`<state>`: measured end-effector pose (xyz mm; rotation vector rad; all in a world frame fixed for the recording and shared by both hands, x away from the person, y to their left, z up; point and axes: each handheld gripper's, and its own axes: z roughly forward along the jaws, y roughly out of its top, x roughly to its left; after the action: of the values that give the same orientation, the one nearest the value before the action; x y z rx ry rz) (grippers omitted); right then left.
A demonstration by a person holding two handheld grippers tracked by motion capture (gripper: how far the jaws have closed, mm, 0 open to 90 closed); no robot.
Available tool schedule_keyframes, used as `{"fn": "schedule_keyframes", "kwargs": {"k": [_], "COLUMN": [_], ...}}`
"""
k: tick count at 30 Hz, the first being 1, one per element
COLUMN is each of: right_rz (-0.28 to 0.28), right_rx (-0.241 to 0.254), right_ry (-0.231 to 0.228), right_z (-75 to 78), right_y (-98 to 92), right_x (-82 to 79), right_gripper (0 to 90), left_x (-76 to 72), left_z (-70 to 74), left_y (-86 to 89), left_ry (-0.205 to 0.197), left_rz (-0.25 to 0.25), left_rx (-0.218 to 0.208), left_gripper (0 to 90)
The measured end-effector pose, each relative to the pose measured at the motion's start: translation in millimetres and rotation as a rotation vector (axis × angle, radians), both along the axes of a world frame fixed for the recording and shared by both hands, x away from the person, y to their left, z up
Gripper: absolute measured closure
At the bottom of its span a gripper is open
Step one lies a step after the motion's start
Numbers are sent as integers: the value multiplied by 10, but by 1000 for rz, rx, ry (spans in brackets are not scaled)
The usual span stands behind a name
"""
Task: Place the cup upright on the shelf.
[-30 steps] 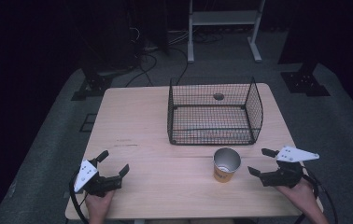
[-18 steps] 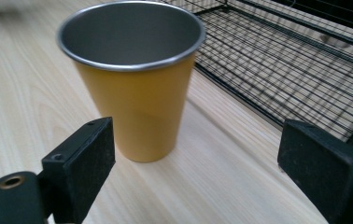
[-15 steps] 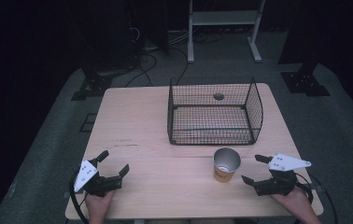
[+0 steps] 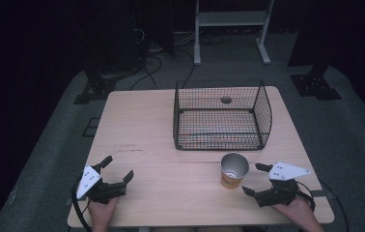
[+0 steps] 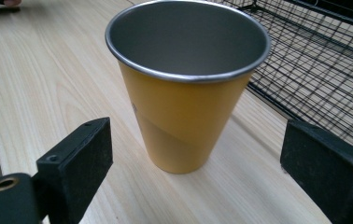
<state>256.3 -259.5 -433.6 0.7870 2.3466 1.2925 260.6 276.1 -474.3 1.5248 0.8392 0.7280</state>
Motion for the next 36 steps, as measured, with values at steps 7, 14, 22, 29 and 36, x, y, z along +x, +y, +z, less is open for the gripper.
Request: {"fn": "schedule_keyframes", "kwargs": {"k": [7, 14, 22, 29, 36], "right_rz": [-1, -4, -3, -1, 10], "right_rx": [4, -2, 1, 2, 8], "right_ry": [1, 7, 8, 13, 11], "right_z": [-11, -17, -9, -25, -34], "right_y": [76, 153, 234, 291, 381], "right_x": [33, 80, 129, 161, 204], "right_gripper": [87, 86, 65, 30, 30], "left_x": [0, 1, 0, 1, 1], "left_z": [0, 1, 1, 1, 1], "left_y": [0, -1, -1, -2, -2], "left_ry": [-1, -1, -1, -1, -1], "left_rz": [-1, -2, -2, -2, -3], "left_rx": [0, 0, 0, 0, -1], "left_gripper": [23, 23, 23, 23, 23]}}
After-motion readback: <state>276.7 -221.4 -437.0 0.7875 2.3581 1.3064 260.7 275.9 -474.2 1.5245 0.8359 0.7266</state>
